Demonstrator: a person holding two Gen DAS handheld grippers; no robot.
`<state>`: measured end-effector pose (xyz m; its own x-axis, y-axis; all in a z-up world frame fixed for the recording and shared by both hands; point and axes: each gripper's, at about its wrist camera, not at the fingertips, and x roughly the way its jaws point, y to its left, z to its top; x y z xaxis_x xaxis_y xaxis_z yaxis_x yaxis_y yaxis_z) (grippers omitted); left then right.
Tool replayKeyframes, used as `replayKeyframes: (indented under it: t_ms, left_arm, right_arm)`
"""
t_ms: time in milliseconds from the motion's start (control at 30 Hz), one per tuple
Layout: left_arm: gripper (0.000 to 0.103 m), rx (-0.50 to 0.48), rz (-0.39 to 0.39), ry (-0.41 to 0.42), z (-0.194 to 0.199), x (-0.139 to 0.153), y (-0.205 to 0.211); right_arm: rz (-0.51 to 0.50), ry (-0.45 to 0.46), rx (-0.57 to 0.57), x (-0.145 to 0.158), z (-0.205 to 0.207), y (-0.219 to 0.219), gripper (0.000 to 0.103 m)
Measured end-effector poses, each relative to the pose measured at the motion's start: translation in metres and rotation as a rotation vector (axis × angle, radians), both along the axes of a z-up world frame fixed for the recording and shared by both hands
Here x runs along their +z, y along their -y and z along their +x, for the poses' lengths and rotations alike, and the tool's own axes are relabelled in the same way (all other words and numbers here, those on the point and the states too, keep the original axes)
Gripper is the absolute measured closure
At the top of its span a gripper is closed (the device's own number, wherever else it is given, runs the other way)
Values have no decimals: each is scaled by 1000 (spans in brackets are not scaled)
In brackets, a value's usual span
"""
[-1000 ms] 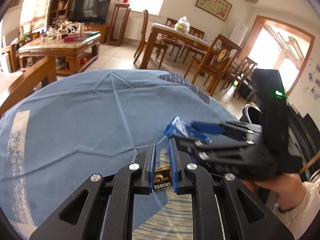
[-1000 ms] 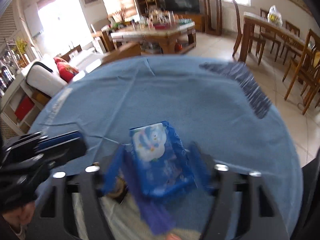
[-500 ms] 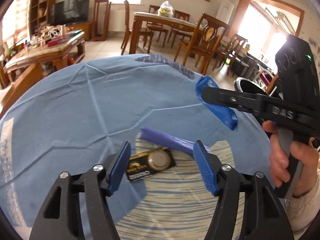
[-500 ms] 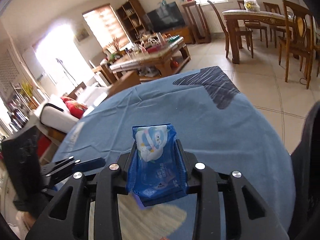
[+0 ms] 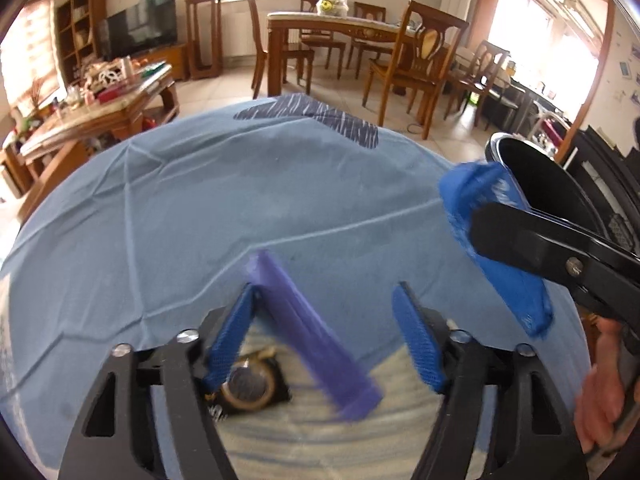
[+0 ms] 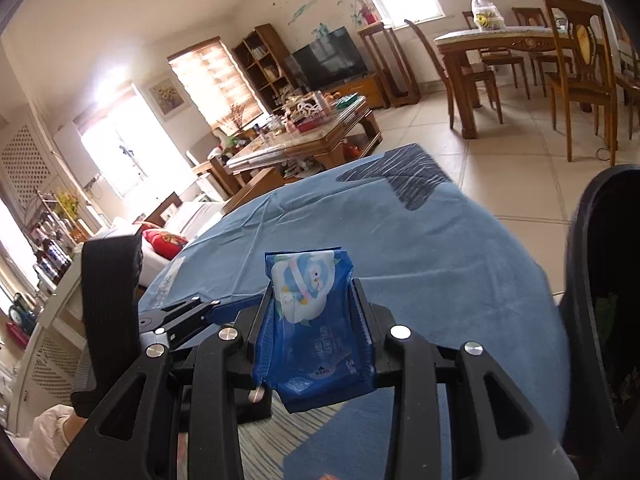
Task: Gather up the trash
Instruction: 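Grasp the purple stick with the left tool while the right tool holds the wipes pack, then carry the purple stick and wipes pack over the black bin and release both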
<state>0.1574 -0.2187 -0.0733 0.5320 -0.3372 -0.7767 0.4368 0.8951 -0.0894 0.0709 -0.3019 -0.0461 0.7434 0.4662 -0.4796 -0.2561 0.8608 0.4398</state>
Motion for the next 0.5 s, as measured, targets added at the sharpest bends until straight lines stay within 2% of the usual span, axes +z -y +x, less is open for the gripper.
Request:
replayKeyframes:
  t_ms: [33, 67, 300, 500]
  left_arm:
    - [75, -4, -7, 0, 2, 0, 2]
    - [88, -12, -9, -3, 4, 1, 6]
    - [93, -25, -66, -7, 8, 0, 5]
    - [93, -28, -149, 81, -9, 23, -2]
  right_arm:
    - [3, 3, -6, -1, -1, 4, 69]
    - [7, 4, -12, 0, -1, 7, 69]
    - [29, 19, -34, -2, -5, 24, 69]
    - [57, 62, -46, 6, -13, 38, 69]
